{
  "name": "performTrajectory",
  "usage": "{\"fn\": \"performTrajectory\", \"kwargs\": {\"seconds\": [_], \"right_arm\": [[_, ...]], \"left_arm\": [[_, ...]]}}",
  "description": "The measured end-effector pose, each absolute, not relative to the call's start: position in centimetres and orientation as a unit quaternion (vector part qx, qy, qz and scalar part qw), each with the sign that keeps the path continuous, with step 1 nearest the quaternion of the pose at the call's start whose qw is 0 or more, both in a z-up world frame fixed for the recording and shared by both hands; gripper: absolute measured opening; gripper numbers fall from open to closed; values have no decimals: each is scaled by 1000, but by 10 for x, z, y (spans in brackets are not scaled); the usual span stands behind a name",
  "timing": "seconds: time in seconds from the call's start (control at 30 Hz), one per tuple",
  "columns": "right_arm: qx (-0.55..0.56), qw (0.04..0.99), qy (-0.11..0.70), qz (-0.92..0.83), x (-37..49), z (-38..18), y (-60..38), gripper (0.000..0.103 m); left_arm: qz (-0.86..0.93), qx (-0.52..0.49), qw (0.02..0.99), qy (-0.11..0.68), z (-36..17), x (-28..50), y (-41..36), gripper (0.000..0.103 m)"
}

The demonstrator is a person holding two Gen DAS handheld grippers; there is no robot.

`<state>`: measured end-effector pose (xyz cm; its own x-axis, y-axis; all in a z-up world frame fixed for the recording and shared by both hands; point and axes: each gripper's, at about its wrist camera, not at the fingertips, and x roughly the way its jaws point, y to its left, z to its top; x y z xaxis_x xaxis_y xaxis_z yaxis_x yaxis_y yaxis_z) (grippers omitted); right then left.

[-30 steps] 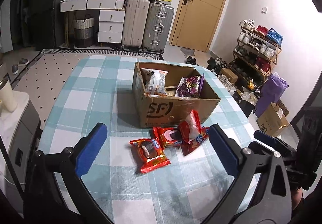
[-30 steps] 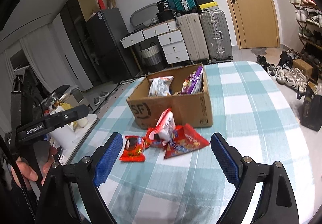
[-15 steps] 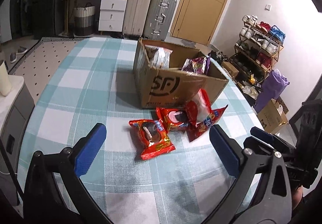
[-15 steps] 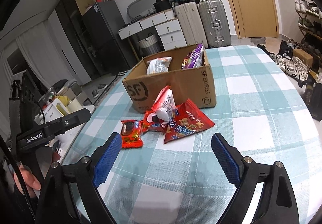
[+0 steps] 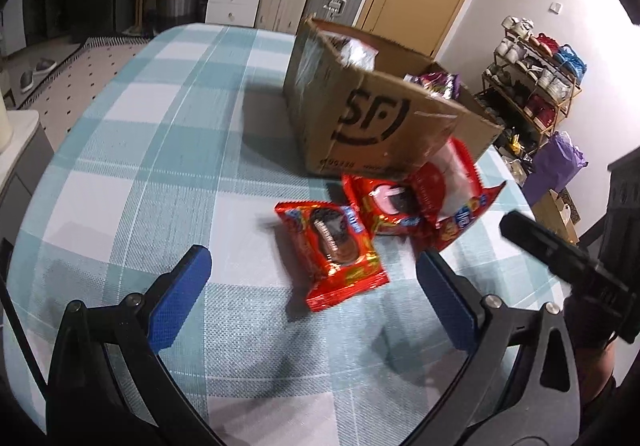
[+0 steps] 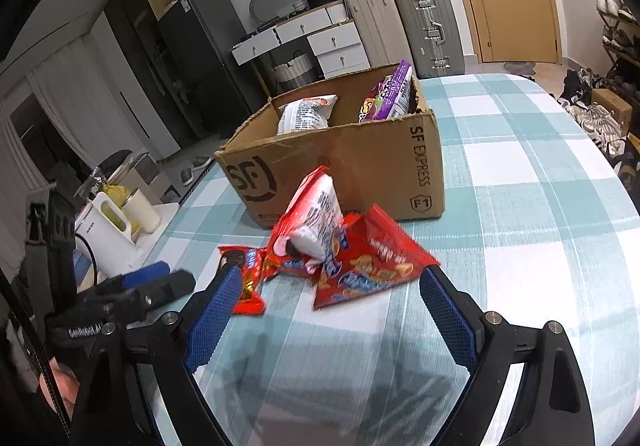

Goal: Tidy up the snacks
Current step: 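Lower the right gripper onto the red-white cracker bag and close it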

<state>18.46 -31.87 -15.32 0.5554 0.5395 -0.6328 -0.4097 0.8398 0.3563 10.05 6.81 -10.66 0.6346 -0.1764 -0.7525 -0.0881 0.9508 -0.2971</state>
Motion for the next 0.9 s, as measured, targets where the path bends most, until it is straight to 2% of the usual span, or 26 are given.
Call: {"fn": "performTrajectory", "kwargs": {"seconds": [0.57, 0.77, 0.9], "right_arm": [[18, 873, 388, 297, 242, -158, -266, 91], [-4, 872, 387, 298, 249, -164, -252, 86], [-28, 875, 386, 290, 250, -165, -243, 77]], "left_arm": [[-16, -162, 877, 451, -133, 118, 84, 102], [-14, -165, 873, 459, -140, 119, 87, 102], [-12, -167, 871, 461, -143, 121, 89, 102]]}}
